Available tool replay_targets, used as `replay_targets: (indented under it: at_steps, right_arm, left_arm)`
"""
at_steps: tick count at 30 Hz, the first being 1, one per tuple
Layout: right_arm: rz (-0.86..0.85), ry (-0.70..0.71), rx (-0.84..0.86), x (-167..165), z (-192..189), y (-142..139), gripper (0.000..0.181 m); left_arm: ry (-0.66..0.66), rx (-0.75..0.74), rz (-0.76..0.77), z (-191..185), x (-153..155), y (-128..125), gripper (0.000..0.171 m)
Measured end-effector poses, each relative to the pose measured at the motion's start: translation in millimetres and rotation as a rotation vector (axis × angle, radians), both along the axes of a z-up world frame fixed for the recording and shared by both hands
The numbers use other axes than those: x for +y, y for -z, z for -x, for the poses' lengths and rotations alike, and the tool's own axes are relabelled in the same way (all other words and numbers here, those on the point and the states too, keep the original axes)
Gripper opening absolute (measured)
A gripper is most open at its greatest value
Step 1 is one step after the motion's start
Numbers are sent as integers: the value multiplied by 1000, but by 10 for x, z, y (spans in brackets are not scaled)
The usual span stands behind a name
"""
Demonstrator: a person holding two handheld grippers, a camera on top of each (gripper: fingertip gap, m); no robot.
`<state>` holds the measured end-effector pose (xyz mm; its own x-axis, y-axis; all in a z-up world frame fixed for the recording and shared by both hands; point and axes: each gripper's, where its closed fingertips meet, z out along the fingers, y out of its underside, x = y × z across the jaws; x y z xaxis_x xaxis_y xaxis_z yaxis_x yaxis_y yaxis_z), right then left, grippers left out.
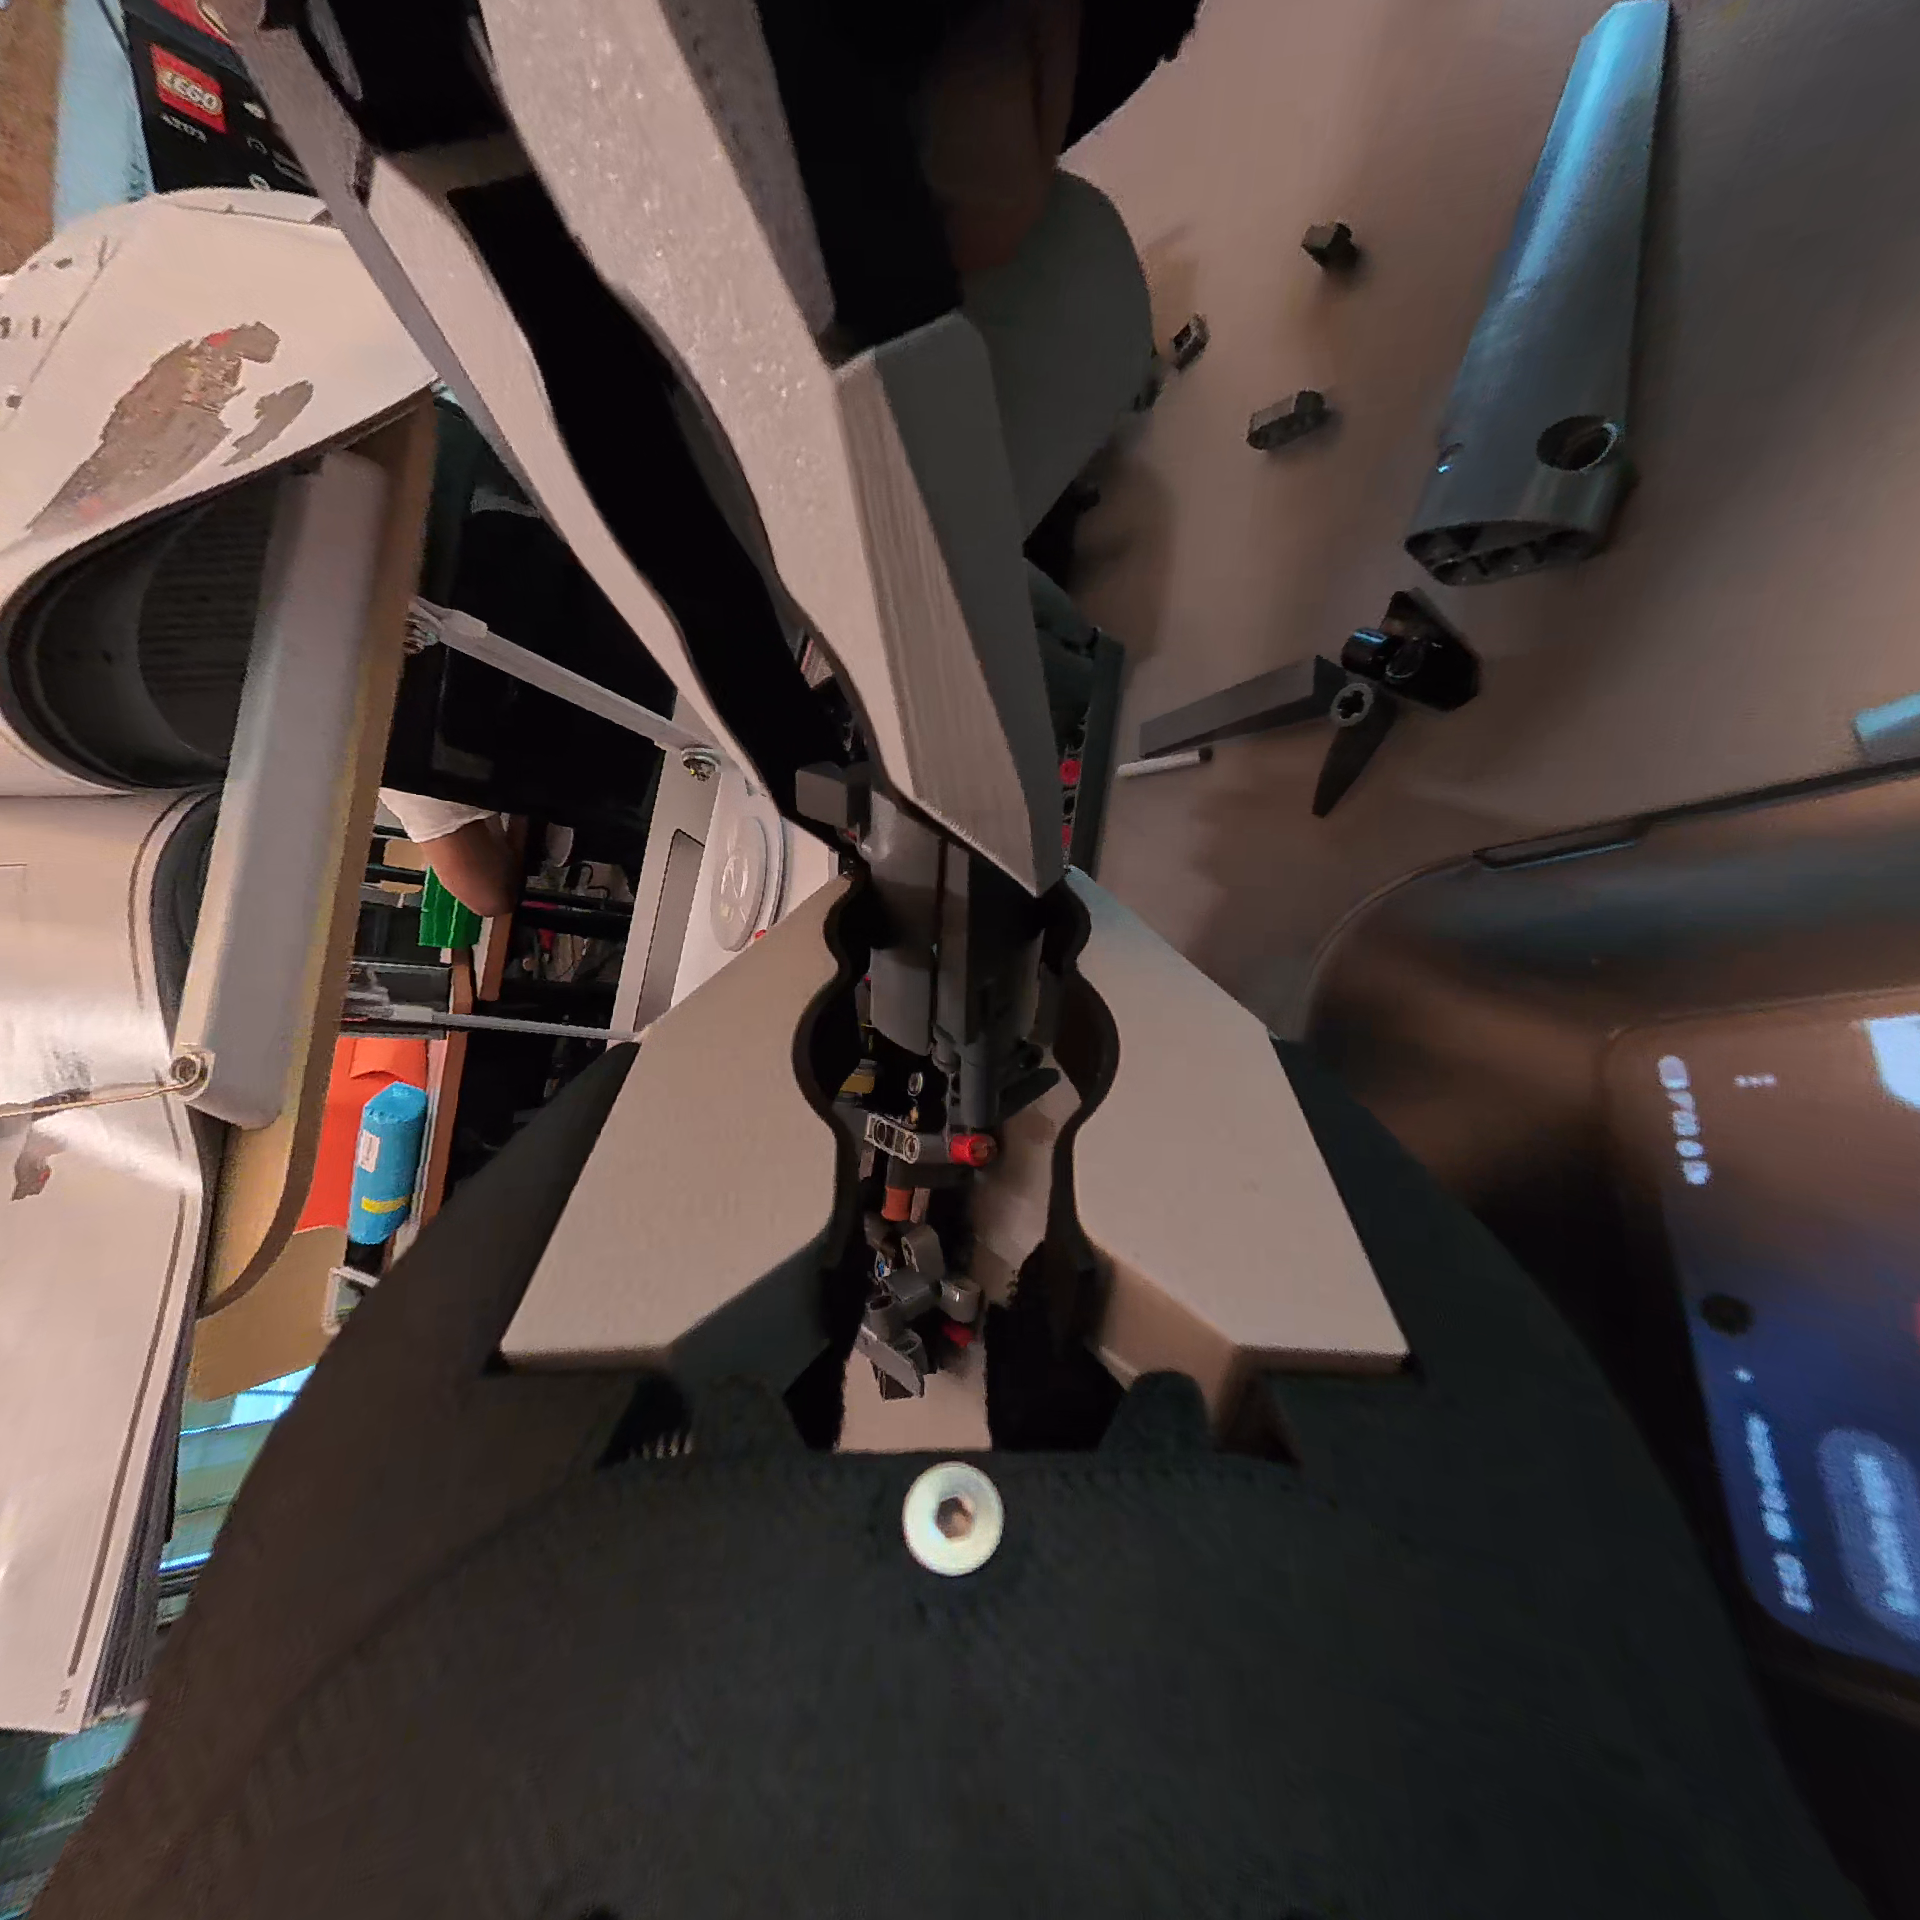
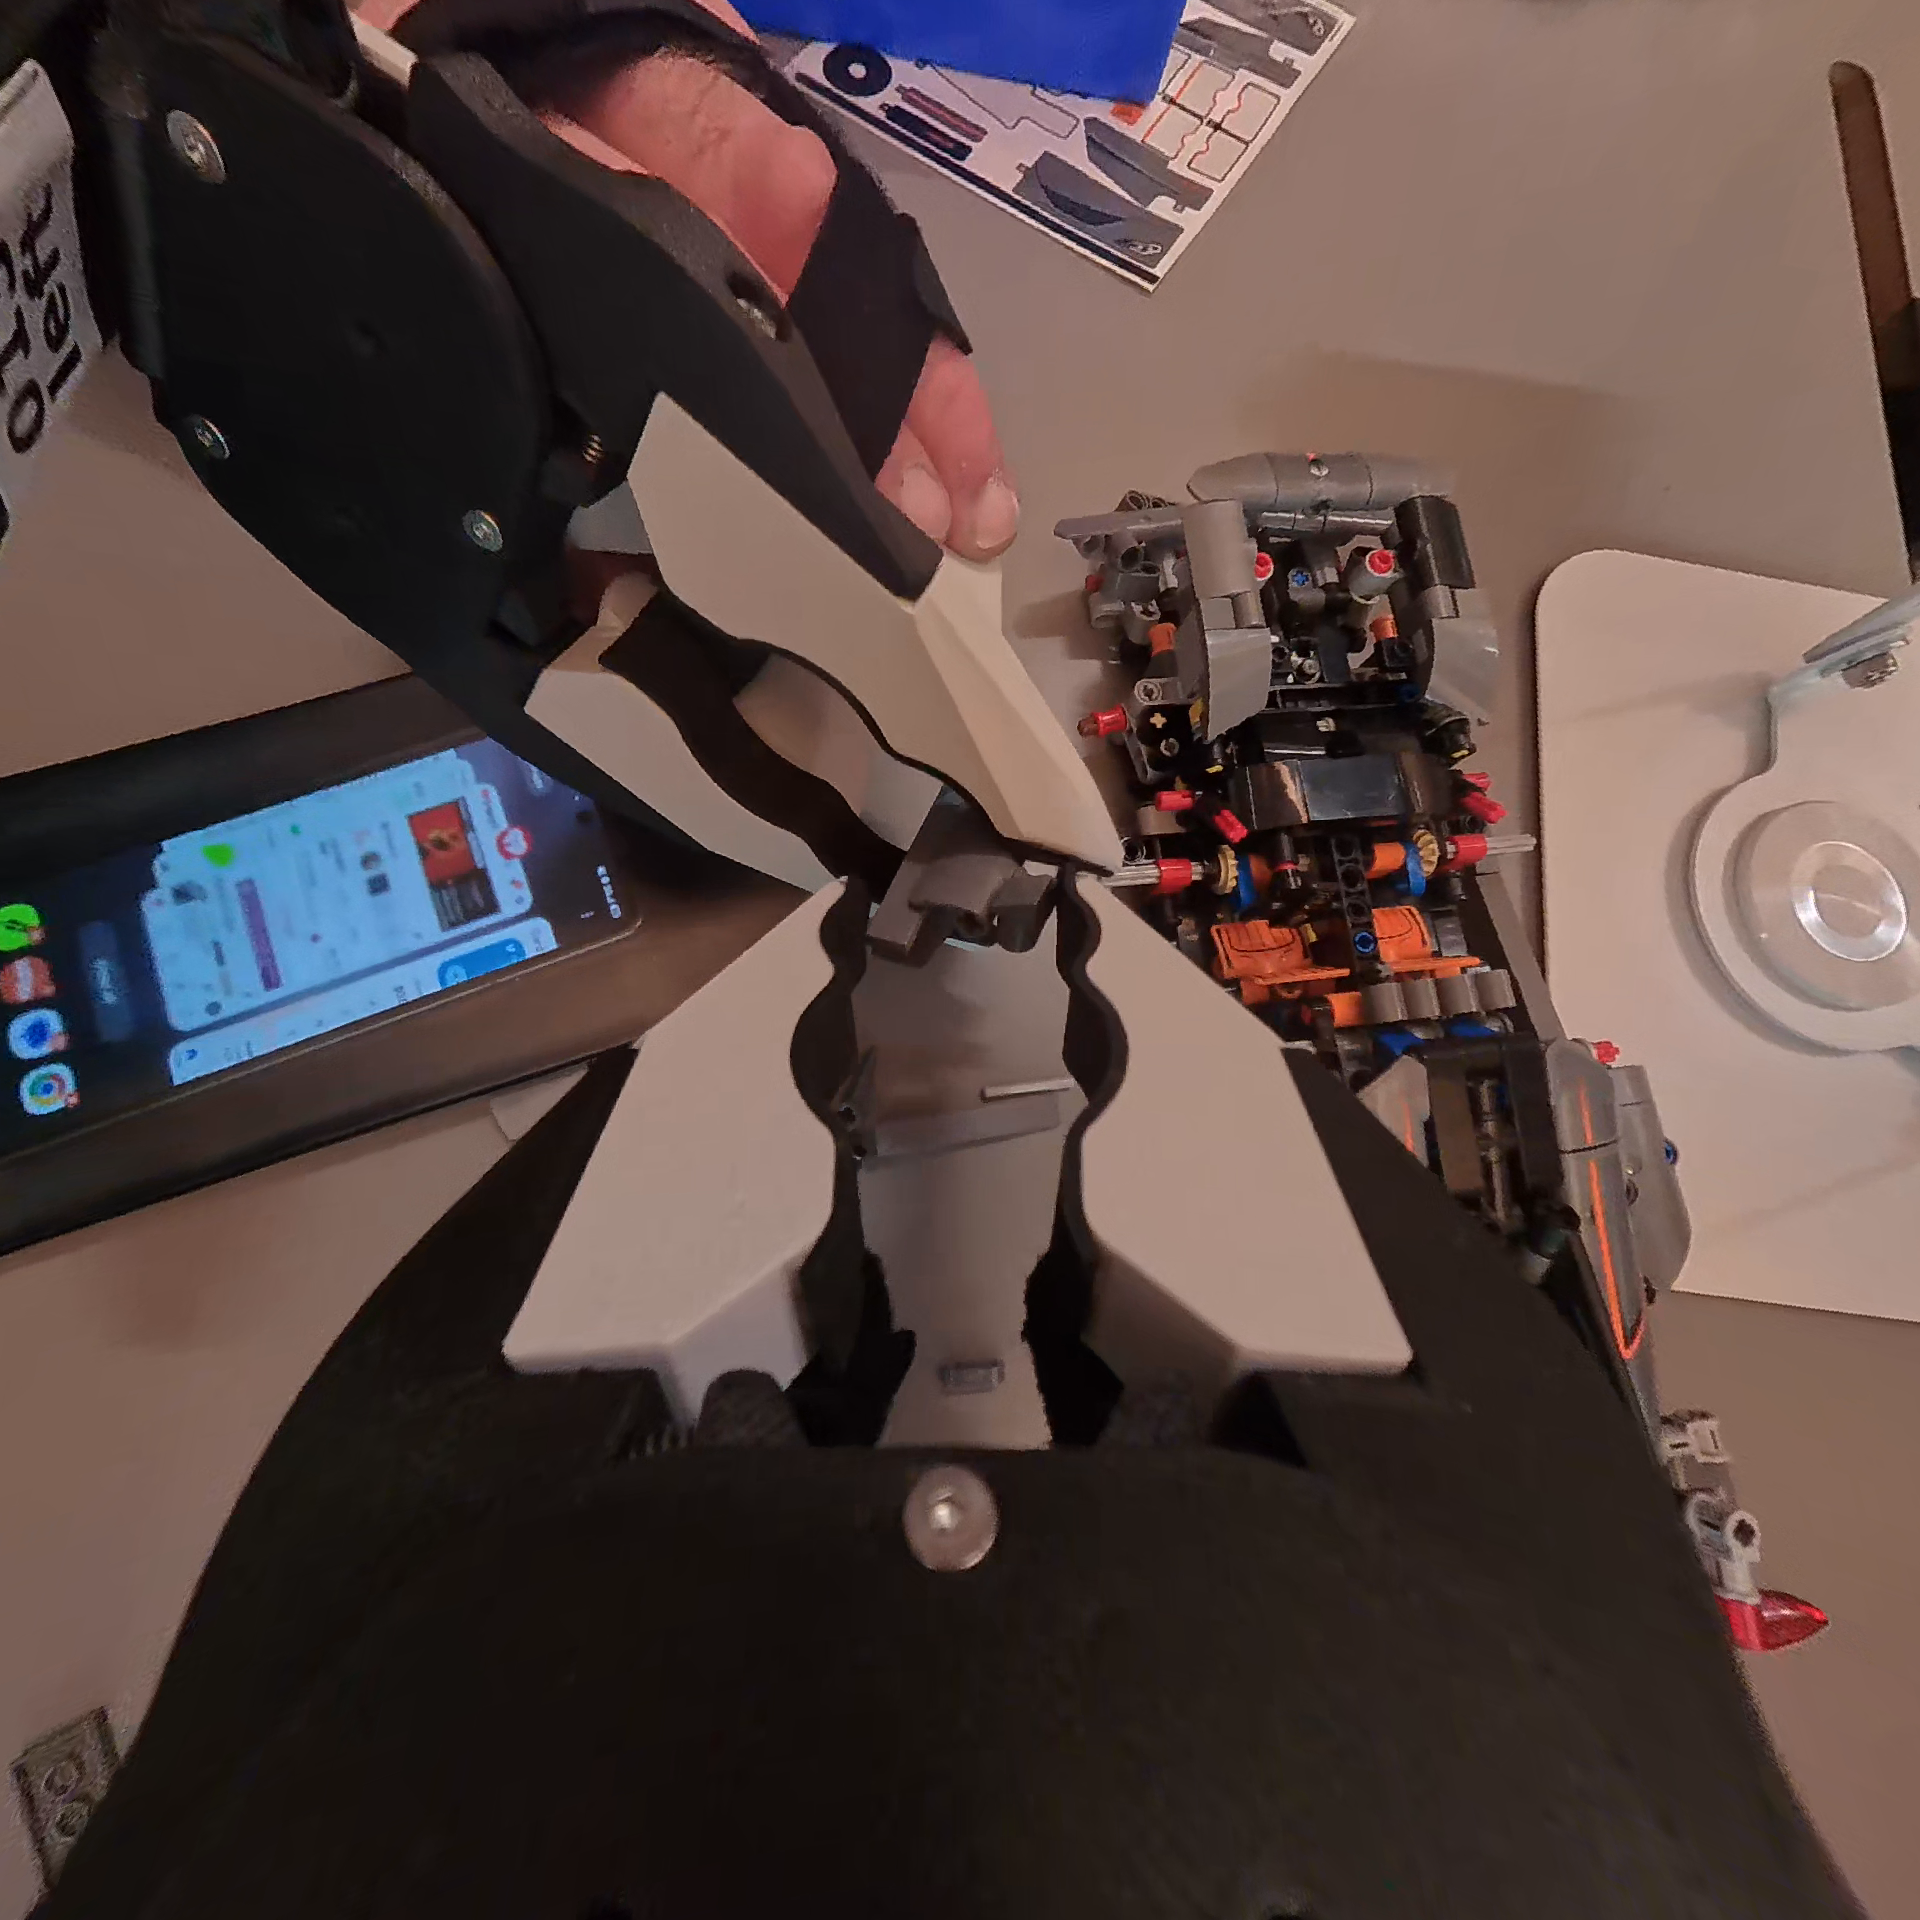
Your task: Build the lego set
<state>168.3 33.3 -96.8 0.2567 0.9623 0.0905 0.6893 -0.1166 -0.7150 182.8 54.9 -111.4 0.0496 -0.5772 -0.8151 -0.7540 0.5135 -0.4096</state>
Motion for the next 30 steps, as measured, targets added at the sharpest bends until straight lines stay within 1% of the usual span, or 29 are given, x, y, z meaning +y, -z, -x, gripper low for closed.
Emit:
replay_targets:
  at_steps: [2, 15, 17, 22, 28, 30]
  right_arm:
    - [-6, -6, -6, 0, -6, 5, 35]
    - [-8, -3, 1, 18, -22, 4, 35]
    - [11, 5, 9, 17, -19, 13, 35]
    - [19, 13, 15, 32, -29, 20, 35]
    - [19, 46, 29, 103, -78, 10, 34]
    - [17, 50, 30, 121, -94, 13, 34]
  left_arm:
    - [6, -13, 20, -3, -6, -3, 32]
    - [5, -34, 26, 0, 4, -31, 35]
    - [-2, -34, 17, 6, 16, -39, 40]
    - [-9, -39, 21, 18, 34, -44, 43]
    - [-30, -56, 53, 67, 106, -49, 50]
    - [-31, -85, 82, 81, 120, -73, 51]
